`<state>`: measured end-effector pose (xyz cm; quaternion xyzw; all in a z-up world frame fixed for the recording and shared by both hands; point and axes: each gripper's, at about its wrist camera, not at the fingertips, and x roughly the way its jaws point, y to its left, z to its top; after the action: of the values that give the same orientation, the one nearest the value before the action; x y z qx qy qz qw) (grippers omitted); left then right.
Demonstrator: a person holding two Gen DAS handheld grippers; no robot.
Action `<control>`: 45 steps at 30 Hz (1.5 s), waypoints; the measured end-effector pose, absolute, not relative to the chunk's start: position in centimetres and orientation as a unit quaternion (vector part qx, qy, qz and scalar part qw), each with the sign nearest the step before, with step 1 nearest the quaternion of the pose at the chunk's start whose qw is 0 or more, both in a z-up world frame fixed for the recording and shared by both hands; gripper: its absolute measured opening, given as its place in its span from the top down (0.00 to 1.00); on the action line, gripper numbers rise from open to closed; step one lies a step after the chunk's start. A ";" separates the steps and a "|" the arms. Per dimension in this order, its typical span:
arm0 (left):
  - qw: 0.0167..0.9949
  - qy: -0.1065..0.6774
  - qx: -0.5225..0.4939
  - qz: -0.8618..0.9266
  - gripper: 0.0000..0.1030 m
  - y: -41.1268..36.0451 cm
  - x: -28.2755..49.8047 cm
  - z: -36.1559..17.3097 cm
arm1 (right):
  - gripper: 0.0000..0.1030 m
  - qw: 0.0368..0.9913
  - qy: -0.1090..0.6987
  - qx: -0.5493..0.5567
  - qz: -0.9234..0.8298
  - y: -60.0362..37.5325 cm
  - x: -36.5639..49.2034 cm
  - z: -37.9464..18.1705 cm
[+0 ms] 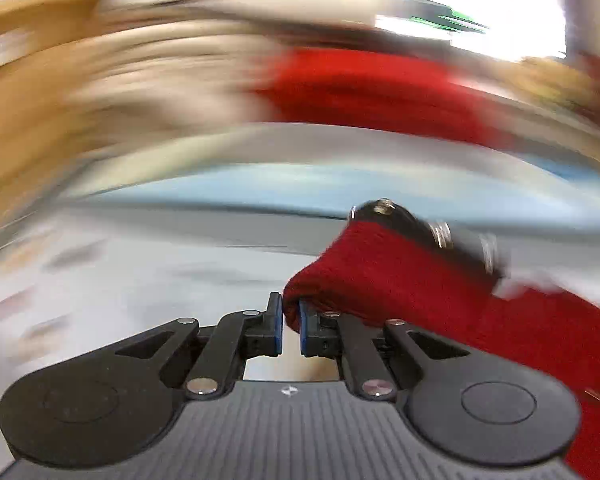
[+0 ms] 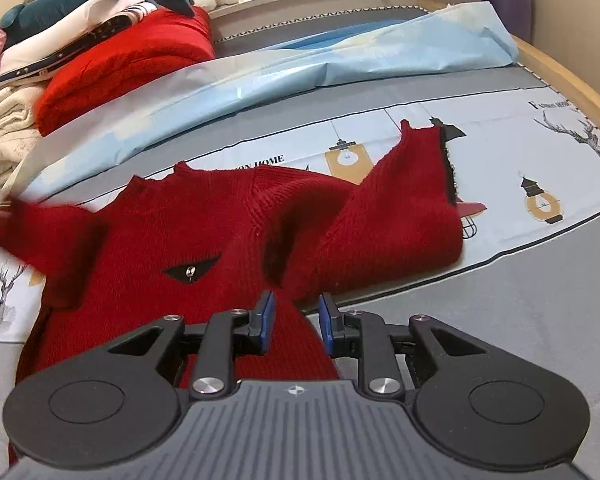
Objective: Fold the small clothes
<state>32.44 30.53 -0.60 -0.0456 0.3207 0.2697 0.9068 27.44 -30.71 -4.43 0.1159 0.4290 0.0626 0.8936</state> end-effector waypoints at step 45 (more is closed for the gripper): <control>0.897 0.395 -0.144 0.135 0.87 24.1 33.2 -2.2 | 0.89 0.910 0.157 0.290 -0.252 -46.5 36.8 -7.4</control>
<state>33.21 24.11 -2.16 -0.1441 0.3951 0.1349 0.8972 36.83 -46.51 -7.42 0.2895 0.1570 -0.2520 0.9100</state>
